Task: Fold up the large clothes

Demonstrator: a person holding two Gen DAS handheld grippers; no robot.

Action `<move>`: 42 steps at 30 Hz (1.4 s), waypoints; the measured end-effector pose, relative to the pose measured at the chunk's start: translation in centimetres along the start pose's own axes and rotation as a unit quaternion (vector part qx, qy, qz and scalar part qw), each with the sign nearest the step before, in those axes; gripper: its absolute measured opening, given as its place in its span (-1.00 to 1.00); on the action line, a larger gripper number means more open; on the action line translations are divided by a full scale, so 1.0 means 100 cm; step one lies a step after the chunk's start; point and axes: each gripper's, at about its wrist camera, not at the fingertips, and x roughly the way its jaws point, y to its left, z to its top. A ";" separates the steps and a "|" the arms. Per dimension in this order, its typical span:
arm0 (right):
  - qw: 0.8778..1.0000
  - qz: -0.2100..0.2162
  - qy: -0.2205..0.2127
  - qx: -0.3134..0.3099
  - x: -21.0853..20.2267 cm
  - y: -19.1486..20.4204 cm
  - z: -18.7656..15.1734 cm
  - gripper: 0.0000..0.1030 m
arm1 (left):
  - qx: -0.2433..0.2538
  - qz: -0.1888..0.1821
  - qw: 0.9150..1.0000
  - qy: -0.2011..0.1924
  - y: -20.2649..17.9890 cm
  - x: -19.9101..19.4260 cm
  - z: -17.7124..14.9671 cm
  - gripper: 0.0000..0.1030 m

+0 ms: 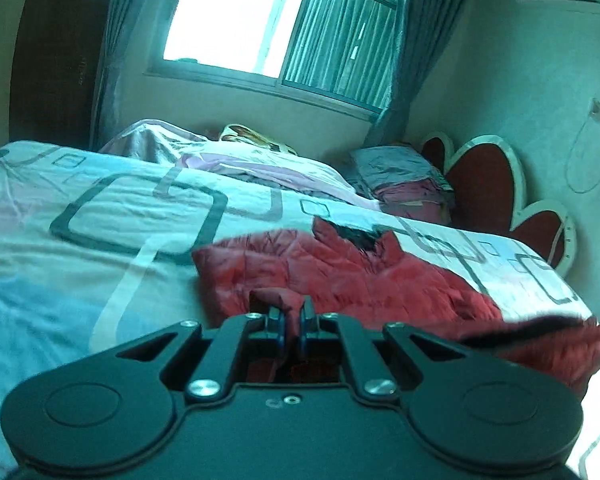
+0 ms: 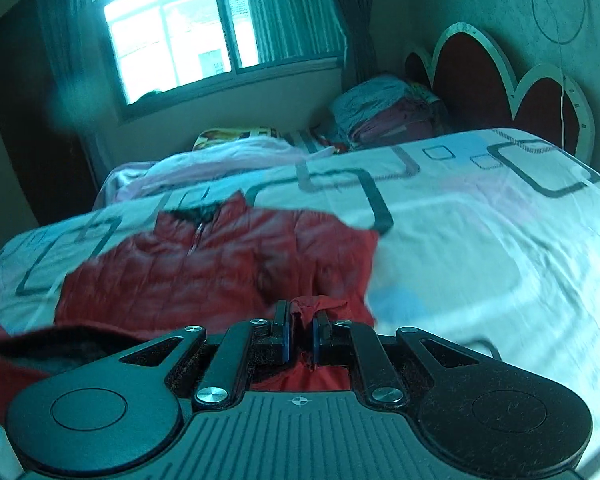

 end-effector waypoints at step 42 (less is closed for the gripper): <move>0.997 0.018 0.067 -0.021 0.185 -0.046 0.064 0.92 | 0.065 0.038 0.994 0.078 0.014 0.156 0.047 0.56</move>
